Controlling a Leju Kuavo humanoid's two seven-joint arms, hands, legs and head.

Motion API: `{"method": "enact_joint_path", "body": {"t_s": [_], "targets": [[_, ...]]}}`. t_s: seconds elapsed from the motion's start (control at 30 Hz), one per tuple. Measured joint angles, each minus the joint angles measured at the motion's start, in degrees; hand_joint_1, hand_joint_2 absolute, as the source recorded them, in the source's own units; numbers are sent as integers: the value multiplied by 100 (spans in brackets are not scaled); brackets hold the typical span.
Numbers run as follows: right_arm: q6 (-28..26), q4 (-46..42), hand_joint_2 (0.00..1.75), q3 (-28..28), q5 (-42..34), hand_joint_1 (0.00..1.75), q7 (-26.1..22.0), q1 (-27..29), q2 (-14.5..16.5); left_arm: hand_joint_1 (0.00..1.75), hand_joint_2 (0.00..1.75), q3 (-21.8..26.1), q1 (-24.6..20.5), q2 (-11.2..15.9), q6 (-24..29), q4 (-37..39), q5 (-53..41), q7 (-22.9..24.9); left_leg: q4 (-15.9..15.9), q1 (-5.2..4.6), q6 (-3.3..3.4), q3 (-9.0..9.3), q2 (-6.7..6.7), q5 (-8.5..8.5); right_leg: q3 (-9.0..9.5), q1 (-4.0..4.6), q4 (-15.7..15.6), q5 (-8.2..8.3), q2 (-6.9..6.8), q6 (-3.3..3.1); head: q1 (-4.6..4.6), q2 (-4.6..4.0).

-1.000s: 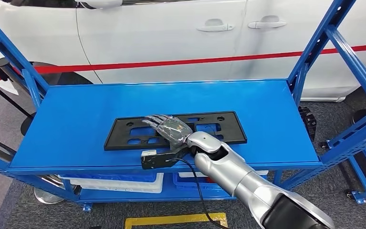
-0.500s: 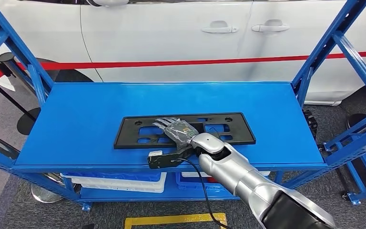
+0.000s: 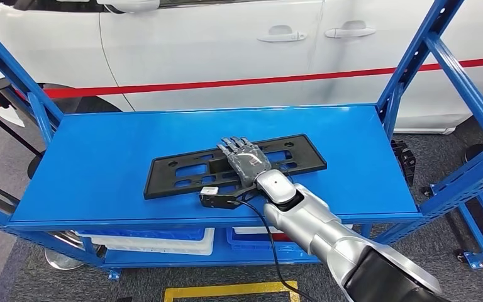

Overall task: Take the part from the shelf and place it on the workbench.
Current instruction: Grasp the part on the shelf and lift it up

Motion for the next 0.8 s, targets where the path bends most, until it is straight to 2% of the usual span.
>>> {"method": "enact_joint_path", "body": {"t_s": [0.03,0.07,0.13,0.17,0.2,0.27,0.3,0.33,0.4,0.43,0.47,0.5,0.53,0.57,0.63,0.67,0.7,0.73,0.8], "targets": [[-69,26,175,4,138,0,103,-1,0,0,0,0,7,-2,3,-1,-1,0,66,0,2,-30,0,38,3,4,1,-1,2,-1,0,-1],[-128,49,175,5,267,0,194,-5,-1,0,0,-1,11,-2,7,-1,-1,-1,-110,-1,15,55,0,183,9,7,2,-1,5,0,0,-1],[-199,82,175,5,465,0,310,-19,-1,0,0,-2,7,3,15,-2,-2,-7,-910,-7,63,446,0,558,21,15,5,-5,12,11,1,0],[-214,96,175,5,539,0,345,-25,-2,0,0,-2,-1,7,17,-2,-3,-12,-1264,-19,91,618,-1,679,20,23,7,-4,17,30,2,1],[-223,110,175,5,595,0,368,-29,-3,0,0,-2,-8,9,18,-2,-3,-18,-1489,-34,114,724,-3,736,15,28,7,-1,20,55,4,1],[-242,135,175,5,667,0,399,-32,-5,0,0,-2,-11,11,18,-2,-2,-26,-1596,-62,156,761,-6,755,6,28,-7,19,27,119,7,0],[-252,143,175,5,689,34,408,-32,-6,0,0,-2,-9,10,17,-2,-1,-32,-1617,-48,185,767,-3,774,4,28,-13,20,28,149,8,0],[-262,152,175,5,707,75,416,-31,-8,0,0,-2,-9,9,18,-2,0,-39,-1647,-34,218,780,4,797,-3,26,11,-6,27,181,9,-1],[-269,168,175,3,732,159,423,-28,-16,0,0,-3,-16,8,21,-2,2,-57,-1703,0,279,797,20,838,-150,23,344,-236,25,233,16,0],[-271,175,175,1,743,170,423,-15,-23,0,0,-3,-20,9,27,-2,2,-67,-1709,-2,293,793,24,844,-313,12,699,-428,23,255,19,0],[-271,181,175,-1,754,172,422,5,-34,0,0,-3,-21,10,34,-2,3,-77,-1707,-3,301,784,24,846,-507,1,1103,-613,23,272,21,0],[-271,186,175,-5,766,174,417,31,-46,0,0,-2,-21,11,42,-2,4,-86,-1703,-4,302,779,23,846,-665,-11,1425,-720,22,288,21,0],[-271,190,175,-13,784,175,405,60,-62,0,0,-2,-20,11,49,-2,4,-93,-1699,-3,302,777,21,843,-747,-23,1583,-724,21,302,21,0],[-272,192,175,-25,805,175,392,79,-74,0,0,-2,-19,9,53,-2,5,-99,-1692,-1,297,779,18,837,-709,-37,1493,-608,18,310,22,0],[-276,192,175,-63,841,175,355,89,-90,0,0,-2,-19,3,57,-2,13,-107,-1658,-1,266,781,11,806,-368,-63,775,-221,8,311,22,0],[-280,191,175,-84,852,175,337,87,-93,0,0,-2,-22,-1,58,-2,17,-110,-1623,-11,238,770,8,783,-199,-61,417,-87,5,297,20,0],[-285,189,175,-105,859,175,318,89,-96,0,0,-2,-25,-2,59,-2,26,-115,-1596,-20,210,757,6,764,-86,-58,169,-18,4,275,18,0],[-290,187,175,-129,865,175,300,96,-101,0,0,-2,-27,-2,61,-2,33,-119,-1581,-28,179,744,4,752,-43,-44,61,-16,7,246,17,0],[-299,180,175,-174,888,174,276,110,-112,0,0,-2,-27,-2,63,-2,50,-126,-1580,-23,121,743,5,745,-44,-30,42,-15,11,172,17,1]]}}
